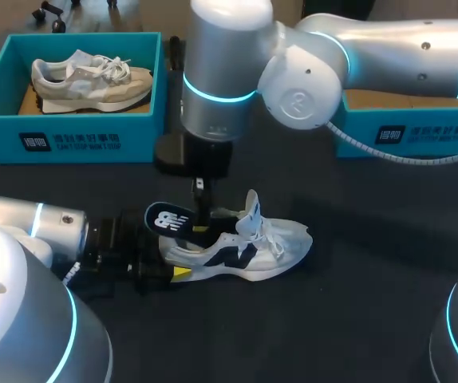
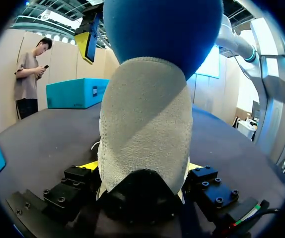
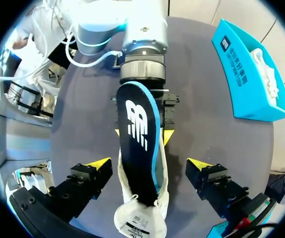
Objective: Take the shoe out of the shoebox, open the shoe tongue, remove and reinsert the insole, then place the shoe into the shoebox
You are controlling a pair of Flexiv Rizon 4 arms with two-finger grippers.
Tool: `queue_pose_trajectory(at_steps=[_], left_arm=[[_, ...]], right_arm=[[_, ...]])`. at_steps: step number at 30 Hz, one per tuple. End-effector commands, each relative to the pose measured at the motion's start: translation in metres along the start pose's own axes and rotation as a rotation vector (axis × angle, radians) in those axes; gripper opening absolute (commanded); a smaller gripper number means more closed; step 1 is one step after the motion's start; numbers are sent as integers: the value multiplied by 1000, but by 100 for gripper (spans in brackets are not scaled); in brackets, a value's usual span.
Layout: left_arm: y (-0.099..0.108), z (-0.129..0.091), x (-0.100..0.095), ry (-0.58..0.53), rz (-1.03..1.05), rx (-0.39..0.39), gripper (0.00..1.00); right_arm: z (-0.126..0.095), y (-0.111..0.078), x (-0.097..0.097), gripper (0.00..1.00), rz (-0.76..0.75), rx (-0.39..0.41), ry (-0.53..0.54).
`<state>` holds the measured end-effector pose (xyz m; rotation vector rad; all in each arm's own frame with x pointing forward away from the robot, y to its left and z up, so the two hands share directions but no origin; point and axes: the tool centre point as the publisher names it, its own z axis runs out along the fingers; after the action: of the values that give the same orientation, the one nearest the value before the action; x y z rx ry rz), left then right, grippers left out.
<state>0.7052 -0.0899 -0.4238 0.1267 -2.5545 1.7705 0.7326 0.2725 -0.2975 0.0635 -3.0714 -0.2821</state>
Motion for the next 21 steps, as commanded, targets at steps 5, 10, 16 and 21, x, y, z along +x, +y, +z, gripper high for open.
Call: queue_pose_trajectory(at_steps=[5, 10, 16, 21], left_arm=[[0, 0, 0, 0, 0, -4, 0], [0, 0, 0, 0, 0, -4, 0], [0, 0, 0, 0, 0, -4, 0], [0, 0, 0, 0, 0, -4, 0]], right_arm=[[0, -2, 1, 100, 0, -4, -2], [0, -2, 1, 100, 28, -19, 43], [1, 4, 1, 100, 64, -101, 147], [2, 7, 2, 100, 62, -165, 240]])
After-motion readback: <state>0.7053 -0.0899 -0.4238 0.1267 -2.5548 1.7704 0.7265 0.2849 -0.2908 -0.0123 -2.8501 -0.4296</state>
